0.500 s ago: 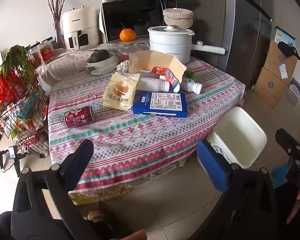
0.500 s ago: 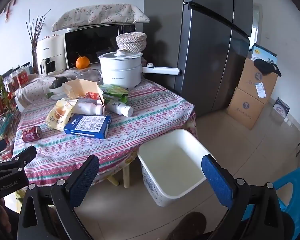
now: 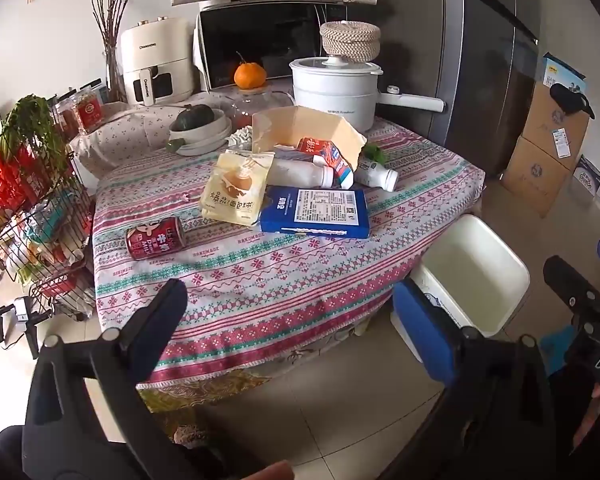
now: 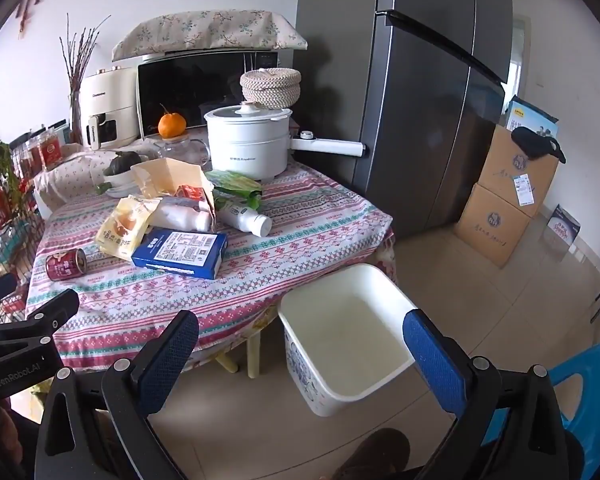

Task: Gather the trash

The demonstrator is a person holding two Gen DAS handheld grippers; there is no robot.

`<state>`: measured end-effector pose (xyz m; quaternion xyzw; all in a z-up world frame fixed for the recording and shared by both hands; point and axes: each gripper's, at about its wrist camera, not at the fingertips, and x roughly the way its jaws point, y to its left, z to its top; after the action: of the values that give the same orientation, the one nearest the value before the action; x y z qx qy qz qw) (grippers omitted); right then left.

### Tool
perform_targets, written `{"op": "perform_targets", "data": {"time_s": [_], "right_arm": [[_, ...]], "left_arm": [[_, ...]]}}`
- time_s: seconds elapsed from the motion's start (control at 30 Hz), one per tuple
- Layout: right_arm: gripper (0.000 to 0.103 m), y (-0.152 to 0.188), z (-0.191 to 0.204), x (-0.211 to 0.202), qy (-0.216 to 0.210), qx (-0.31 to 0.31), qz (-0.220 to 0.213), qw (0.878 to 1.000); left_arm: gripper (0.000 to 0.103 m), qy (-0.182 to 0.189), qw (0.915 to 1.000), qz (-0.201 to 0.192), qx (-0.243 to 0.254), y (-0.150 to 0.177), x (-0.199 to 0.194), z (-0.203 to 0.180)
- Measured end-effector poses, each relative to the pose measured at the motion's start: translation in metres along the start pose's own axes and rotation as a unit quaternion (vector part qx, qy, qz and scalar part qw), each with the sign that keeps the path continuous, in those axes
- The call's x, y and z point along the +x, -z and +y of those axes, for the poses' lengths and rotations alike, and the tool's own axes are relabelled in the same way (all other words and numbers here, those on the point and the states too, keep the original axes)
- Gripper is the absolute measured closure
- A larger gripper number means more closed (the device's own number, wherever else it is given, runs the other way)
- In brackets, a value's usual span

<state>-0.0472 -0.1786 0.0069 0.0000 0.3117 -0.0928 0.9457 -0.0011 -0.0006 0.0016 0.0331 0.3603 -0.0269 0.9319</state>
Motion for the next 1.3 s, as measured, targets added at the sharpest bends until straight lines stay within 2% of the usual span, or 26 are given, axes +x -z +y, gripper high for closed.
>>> {"op": "perform_targets", "data": {"time_s": [1.3], "right_arm": [[0.0,0.0,-0.0033,0.0003,0.001,0.007,-0.004,1.0]], "left_arm": [[0.001,-0.001,1.0,-0.004,-0.001,-0.0007,0.0008,-0.0022]]}}
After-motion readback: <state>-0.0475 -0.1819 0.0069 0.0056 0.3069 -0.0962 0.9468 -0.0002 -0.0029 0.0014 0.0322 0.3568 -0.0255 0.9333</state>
